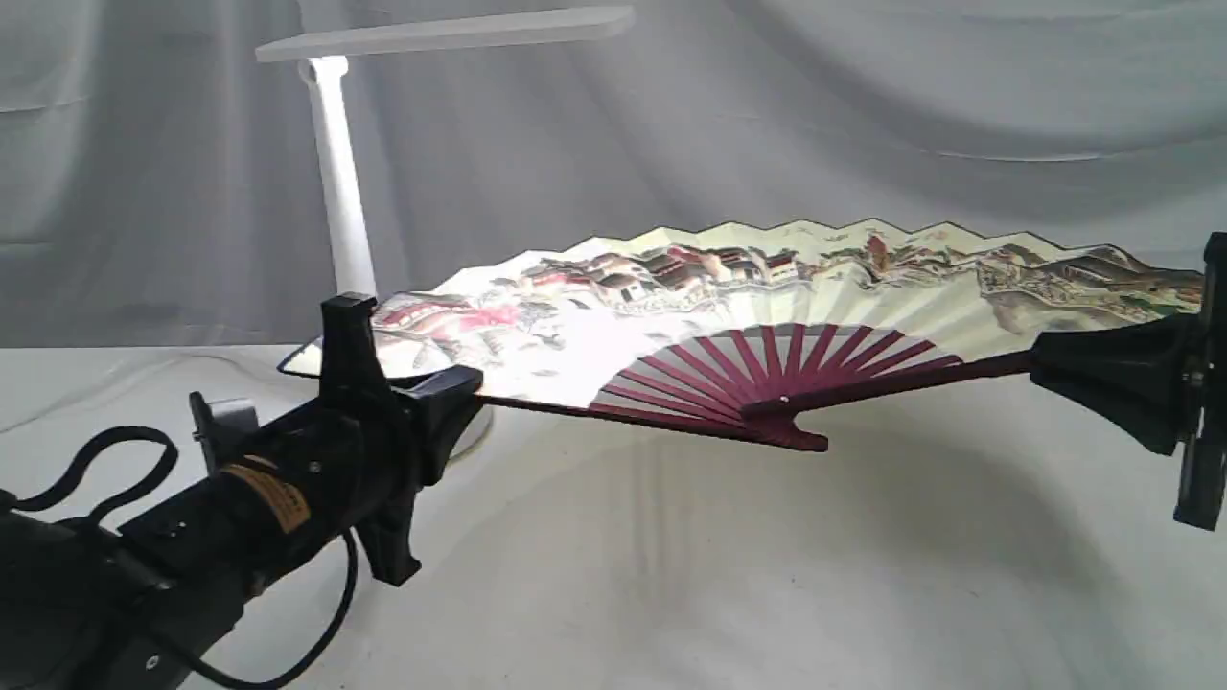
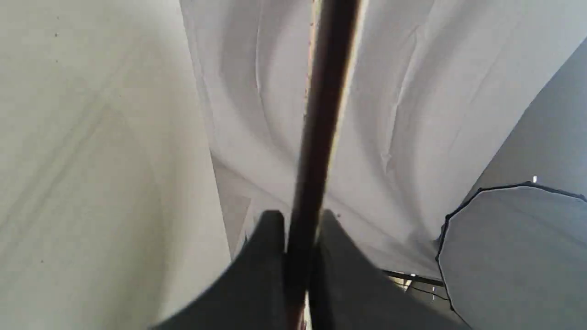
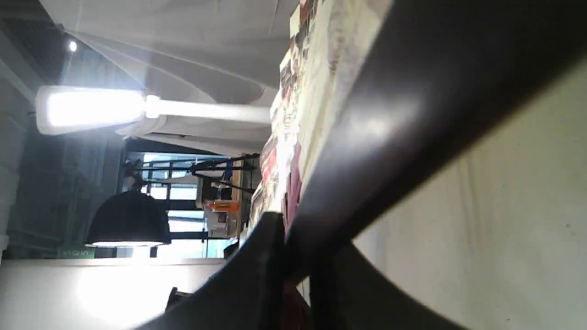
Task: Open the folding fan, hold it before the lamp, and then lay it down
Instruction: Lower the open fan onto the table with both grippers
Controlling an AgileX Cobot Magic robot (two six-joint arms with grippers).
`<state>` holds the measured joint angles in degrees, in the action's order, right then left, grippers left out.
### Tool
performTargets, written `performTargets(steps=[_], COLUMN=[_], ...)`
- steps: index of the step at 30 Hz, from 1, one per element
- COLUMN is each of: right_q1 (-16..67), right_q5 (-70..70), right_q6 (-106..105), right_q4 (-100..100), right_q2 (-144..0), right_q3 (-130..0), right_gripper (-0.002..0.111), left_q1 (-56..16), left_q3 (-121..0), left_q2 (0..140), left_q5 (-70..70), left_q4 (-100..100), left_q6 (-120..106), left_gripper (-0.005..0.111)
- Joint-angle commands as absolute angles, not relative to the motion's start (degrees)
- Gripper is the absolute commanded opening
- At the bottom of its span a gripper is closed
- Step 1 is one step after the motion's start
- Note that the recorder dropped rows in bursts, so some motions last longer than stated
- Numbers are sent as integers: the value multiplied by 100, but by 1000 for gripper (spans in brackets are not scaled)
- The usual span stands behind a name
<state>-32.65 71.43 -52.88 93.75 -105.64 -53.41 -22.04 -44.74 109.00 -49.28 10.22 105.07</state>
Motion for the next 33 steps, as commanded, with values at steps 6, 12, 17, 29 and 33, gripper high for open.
performTargets(steps=[6, 12, 17, 29, 33], right_q1=[-3723, -4016, -4177, -4281, -4281], right_q5=[6308, 6188, 6201, 5982, 5735], right_q6=[-5671, -5865, -6143, -6749, -6777], right_q4=[9199, 9446, 9800, 9995, 9995], right_q2=[-11053, -11529, -11891, -12158, -12158], right_q3=[-5311, -5311, -5311, -5348, -5348], right_gripper=[0, 0, 0, 0, 0], left_q1=[-2396, -2396, -2396, -2462, -2556], left_q3=[-5108, -5551, -5943, -6802, -7032], left_q2=[11538, 12029, 12446, 13249, 13438], left_q5=[-4949, -4949, -4949, -4916, -4909], left_q4=[321, 369, 416, 956, 968], left_q6=[10618, 10629, 10618, 10756, 10769], left_gripper=[0, 0, 0, 0, 0])
